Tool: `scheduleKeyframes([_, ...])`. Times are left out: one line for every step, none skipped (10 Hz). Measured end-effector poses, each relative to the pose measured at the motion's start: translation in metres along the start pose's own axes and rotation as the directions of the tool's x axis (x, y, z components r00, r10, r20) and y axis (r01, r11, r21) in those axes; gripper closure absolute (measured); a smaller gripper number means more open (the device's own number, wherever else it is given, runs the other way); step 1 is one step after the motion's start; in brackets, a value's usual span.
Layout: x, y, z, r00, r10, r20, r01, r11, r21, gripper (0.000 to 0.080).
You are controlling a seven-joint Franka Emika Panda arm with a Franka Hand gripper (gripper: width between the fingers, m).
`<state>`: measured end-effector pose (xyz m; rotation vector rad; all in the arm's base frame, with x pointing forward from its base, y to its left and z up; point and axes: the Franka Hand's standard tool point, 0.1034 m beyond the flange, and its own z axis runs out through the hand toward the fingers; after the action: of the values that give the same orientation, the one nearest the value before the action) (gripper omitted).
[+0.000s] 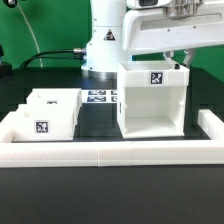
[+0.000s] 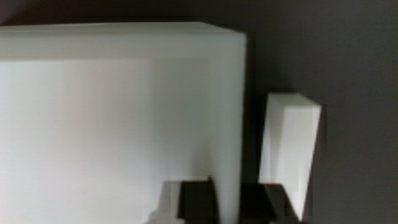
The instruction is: Assemble drawer
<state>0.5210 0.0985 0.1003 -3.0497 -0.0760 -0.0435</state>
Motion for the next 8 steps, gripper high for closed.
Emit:
scheduleKeyframes([0.016,0.005,0.000,1.000,-0.006,-0.026,0.006,1.000,0.001,0.0761])
scheduleKeyframes([0.032,0.010,0.000,0.998,-0.022,-0.058,0.022,1.000,0.001,0.0760])
scheduleKeyframes([0.042,0.012,0.000,0.996,-0.026,-0.082,0.026,1.000,0.000,0.0760])
scheduleKeyframes([0.044,0.012,0.000,0.996,-0.016,-0.091,0.016,1.000,0.001,0.0760])
scheduleKeyframes([0.044,0.012,-0.001,0.996,-0.011,-0.092,0.011,1.000,0.001,0.0759])
scheduleKeyframes([0.044,0.012,-0.001,0.996,-0.013,-0.092,0.013,1.000,0.001,0.0758])
scheduleKeyframes([0.044,0.011,-0.001,0.995,0.041,-0.093,-0.041,0.999,0.008,0.0758])
scheduleKeyframes([0.045,0.010,-0.001,0.990,0.101,-0.096,-0.100,0.995,0.014,0.0758])
